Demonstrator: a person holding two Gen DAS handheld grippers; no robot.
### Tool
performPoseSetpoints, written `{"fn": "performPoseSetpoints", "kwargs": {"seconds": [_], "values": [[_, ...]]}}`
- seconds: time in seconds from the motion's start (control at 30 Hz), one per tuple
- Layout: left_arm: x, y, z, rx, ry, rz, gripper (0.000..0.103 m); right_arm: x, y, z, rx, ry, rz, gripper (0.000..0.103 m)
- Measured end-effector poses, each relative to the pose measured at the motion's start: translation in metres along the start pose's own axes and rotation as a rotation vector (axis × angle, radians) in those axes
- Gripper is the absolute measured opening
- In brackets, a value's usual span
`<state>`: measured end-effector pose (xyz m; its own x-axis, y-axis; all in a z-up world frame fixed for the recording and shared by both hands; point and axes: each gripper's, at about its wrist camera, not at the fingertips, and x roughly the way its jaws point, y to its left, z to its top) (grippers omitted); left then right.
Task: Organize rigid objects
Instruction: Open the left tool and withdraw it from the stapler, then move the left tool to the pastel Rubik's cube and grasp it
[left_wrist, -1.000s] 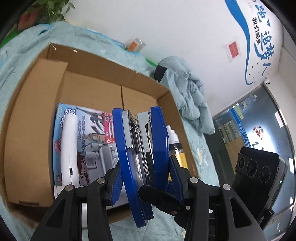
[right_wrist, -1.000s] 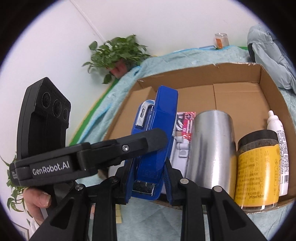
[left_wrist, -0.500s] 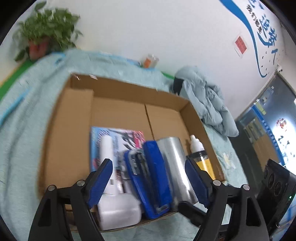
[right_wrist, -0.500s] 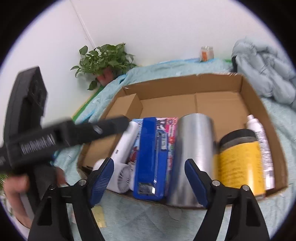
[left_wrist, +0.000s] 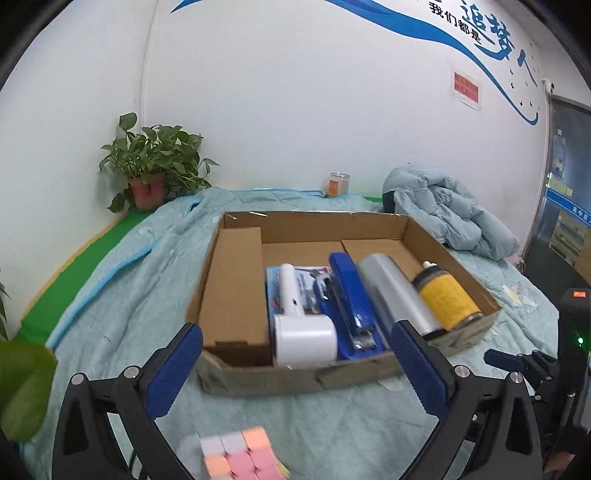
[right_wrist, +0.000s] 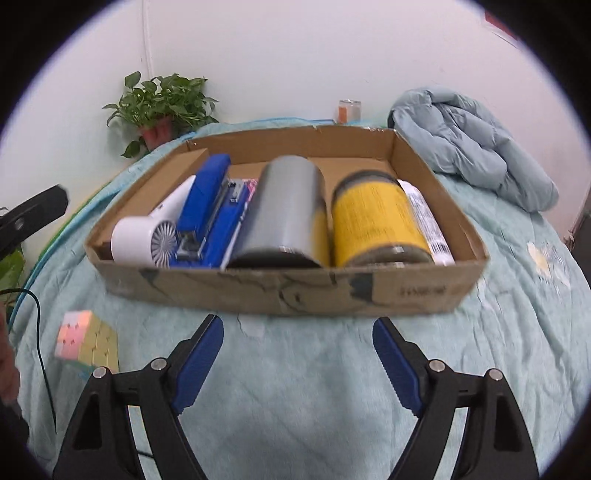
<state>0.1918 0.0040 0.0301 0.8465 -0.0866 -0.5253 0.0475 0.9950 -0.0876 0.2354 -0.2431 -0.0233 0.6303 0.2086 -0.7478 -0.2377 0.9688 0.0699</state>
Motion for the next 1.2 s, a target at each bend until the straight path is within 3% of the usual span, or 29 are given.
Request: {"fn": "performPoseSetpoints", "kwargs": {"seconds": [0.3,0.33,0.37,0.4,0.43,0.47,0.5,0.53,0.57,0.6,0.63,0.7,0.77,0.93,1.1,1.2], "values": [[-0.028,-0.016,-0.017,-0.019,-0.019,0.016,0.102,-0.026,-0.003,-0.007,-0.051,-0.051,-0.009,0.083],[-0.032,-0.014,-0.016,-0.034,-0.029,0.010,0.091,-0.028,-0.004,-0.007,-0.052,-0.053,-0.001,0.082],[-0.036,-0.010,-0.016,-0.062,-0.033,-0.004,0.063,-0.030,-0.004,-0.008,-0.050,-0.057,0.018,0.077],[-0.038,-0.004,-0.016,-0.093,-0.023,-0.030,0.045,-0.034,-0.004,-0.008,-0.048,-0.068,0.029,0.063],[-0.038,0.000,-0.017,-0.115,0.016,-0.069,0.017,-0.037,-0.003,-0.009,-0.055,-0.078,0.027,0.059],[-0.039,0.003,-0.018,-0.120,0.035,-0.064,0.016,-0.039,-0.002,-0.010,-0.063,-0.083,0.029,0.058],[-0.042,0.007,-0.018,-0.114,0.028,-0.039,0.016,-0.040,-0.001,-0.010,-0.064,-0.087,0.049,0.058],[-0.047,0.008,-0.020,-0.104,0.012,-0.007,0.026,-0.042,-0.001,-0.010,-0.065,-0.093,0.095,0.060],[-0.051,0.009,-0.020,-0.092,0.002,0.014,0.061,-0.044,0.001,-0.011,-0.076,-0.095,0.141,0.078],[-0.053,0.013,-0.020,-0.087,0.005,0.034,0.090,-0.046,0.003,-0.013,-0.093,-0.102,0.173,0.098],[-0.057,0.018,-0.020,-0.094,-0.004,0.067,0.100,-0.050,0.007,-0.015,-0.122,-0.124,0.214,0.103],[-0.059,0.032,-0.022,-0.122,-0.019,0.087,0.103,-0.054,0.015,-0.017,-0.169,-0.134,0.266,0.103],[-0.054,0.045,-0.028,-0.149,0.029,0.053,0.103,-0.050,0.022,-0.018,-0.178,-0.104,0.348,0.103],[-0.019,0.079,-0.055,-0.291,0.221,-0.005,0.103,-0.037,0.060,-0.029,-0.267,-0.031,0.509,0.103],[0.020,0.097,-0.086,-0.413,0.308,-0.090,0.101,-0.026,0.102,-0.046,-0.416,0.017,0.546,0.103],[0.040,0.100,-0.095,-0.457,0.347,-0.138,0.090,-0.012,0.112,-0.049,-0.401,0.065,0.572,0.102]]}}
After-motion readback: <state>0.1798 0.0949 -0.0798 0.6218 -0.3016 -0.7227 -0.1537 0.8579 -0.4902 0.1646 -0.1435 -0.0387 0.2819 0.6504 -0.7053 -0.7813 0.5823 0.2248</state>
